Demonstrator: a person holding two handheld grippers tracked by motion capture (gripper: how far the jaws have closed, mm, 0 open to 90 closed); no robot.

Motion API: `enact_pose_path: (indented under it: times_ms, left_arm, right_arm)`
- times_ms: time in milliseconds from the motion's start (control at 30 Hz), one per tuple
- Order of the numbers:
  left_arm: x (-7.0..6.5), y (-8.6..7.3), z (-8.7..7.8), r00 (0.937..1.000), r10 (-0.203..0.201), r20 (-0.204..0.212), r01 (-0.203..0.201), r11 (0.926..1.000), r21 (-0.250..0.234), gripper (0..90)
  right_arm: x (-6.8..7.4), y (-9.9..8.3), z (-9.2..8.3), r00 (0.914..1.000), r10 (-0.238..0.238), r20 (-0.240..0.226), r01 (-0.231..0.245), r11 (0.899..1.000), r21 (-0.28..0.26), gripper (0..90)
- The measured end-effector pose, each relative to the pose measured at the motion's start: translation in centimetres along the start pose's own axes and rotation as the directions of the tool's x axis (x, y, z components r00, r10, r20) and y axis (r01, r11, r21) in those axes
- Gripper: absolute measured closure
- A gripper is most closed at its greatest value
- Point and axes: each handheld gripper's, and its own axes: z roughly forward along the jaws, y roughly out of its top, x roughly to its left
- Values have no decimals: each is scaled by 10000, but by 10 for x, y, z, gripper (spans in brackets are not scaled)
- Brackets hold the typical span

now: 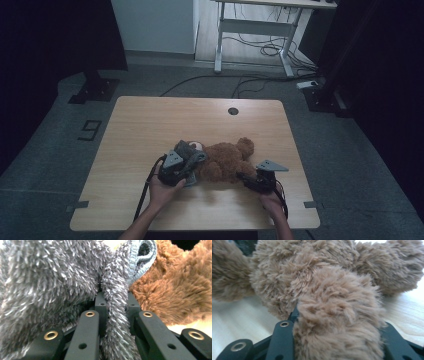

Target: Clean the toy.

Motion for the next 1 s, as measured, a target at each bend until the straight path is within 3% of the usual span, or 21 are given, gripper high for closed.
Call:
enact_pose_path:
  times_ms: [100, 233, 400, 500, 633, 733, 800, 833, 933, 1000]
  left_arm:
    - [-1, 0, -2, 9999, -143, 87, 143, 9999, 17, 776]
    - [-13, 9, -17, 9983, -412, 403, 419, 9990, -174, 757]
    - [-34, 52, -28, 9964, 171, 832, -109, 9971, -751, 764]
    - [-52, 78, -19, 9923, 655, 1048, -568, 9949, -831, 764]
    - [-78, 98, 18, 9849, 1074, 1361, -1070, 9942, -101, 766]
    - [-96, 94, 52, 9764, 1360, 1677, -1503, 9857, 759, 767]
    - [-105, 82, 70, 9721, 1821, 1475, -2023, 9699, 1358, 768]
    - [-105, 75, 78, 9725, 1881, 1375, -2086, 9658, 1539, 770]
    - [-94, 64, 79, 9779, 1130, 1762, -1367, 9822, 1290, 781]
    - [-89, 63, 69, 9789, 1345, 1538, -1542, 9802, 1241, 784]
  right_arm:
    - [0, 0, 2, 9997, -112, 223, 107, 9997, 228, 562]
    - [-2, -2, -1, 10000, -2, -22, 4, 9979, 643, 560]
    - [-8, -4, -4, 9995, 289, -141, -281, 9981, 549, 560]
    - [-8, -4, -5, 9996, 192, -211, -182, 9986, 490, 561]
    - [-7, -4, -6, 9994, 204, -293, -191, 9988, 456, 560]
    - [-5, -2, -7, 9995, 197, -263, -187, 9991, 368, 561]
    - [-4, -2, -8, 9996, 143, -258, -133, 9992, 366, 561]
    - [-4, -2, -8, 9995, 155, -265, -145, 9992, 377, 561]
    - [-7, -5, -8, 9996, 137, -248, -122, 9983, 572, 562]
    - [-9, -6, -8, 9985, 262, -475, -238, 9985, 500, 562]
